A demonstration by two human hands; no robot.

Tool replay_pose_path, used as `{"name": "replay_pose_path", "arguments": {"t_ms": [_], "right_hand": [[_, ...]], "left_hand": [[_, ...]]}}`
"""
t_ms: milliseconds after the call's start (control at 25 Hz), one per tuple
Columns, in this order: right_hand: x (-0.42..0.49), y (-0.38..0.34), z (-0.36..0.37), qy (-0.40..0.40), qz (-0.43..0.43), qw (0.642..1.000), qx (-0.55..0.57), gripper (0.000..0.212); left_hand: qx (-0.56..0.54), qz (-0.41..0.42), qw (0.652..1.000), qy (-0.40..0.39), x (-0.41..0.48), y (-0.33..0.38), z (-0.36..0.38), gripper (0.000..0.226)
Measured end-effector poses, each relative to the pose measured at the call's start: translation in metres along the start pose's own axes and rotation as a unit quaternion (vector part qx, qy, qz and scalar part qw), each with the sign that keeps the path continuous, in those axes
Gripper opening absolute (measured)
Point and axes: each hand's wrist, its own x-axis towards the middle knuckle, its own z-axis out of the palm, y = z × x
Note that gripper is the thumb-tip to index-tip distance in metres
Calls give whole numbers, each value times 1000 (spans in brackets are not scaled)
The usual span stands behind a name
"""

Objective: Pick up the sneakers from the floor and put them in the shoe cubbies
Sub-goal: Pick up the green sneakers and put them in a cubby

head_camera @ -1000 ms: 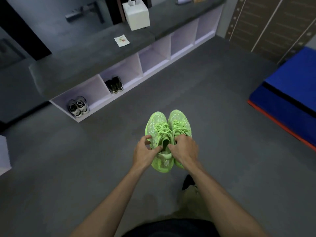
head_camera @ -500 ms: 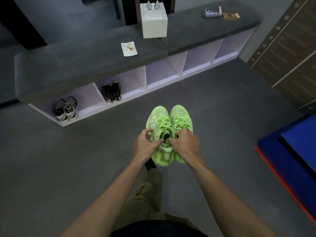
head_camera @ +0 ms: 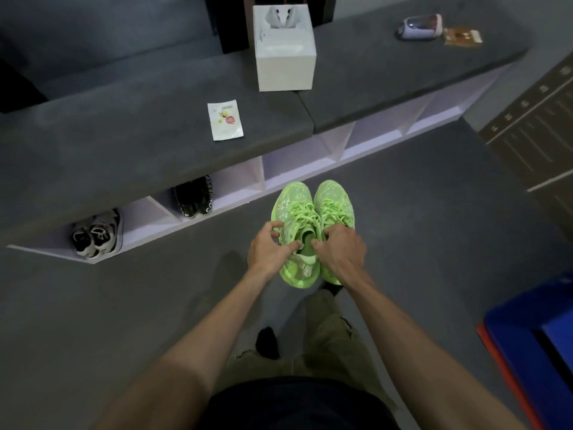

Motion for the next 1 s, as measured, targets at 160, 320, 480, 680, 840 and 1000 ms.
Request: {"name": "replay_pose_path", "arguments": {"t_ms": [160,320,480,680,840,1000], "right_hand": [[113,-23,-7,-44,-32,998,-17,23],[205,-33,0,-97,-33,994,-47,19],[288,-26,43,-133,-32,987,-82,18],[384,3,147,-139,-13,986,-89,24],[453,16,234,-140,-26,986,-90,23],[536,22,305,-108,-95,984,-106,20]], "left_hand": [[-21,-53,998,32,89,36,13,67],[-47,-113,992,24,168,53,31,65],[-76,-175,981,32,252,27,64,63],[-89,-198,976,2,364,-44,113,65],[-89,-192,977,24,452,-105,144,62],[-85,-164,981,55,552,-164,173,61]]}}
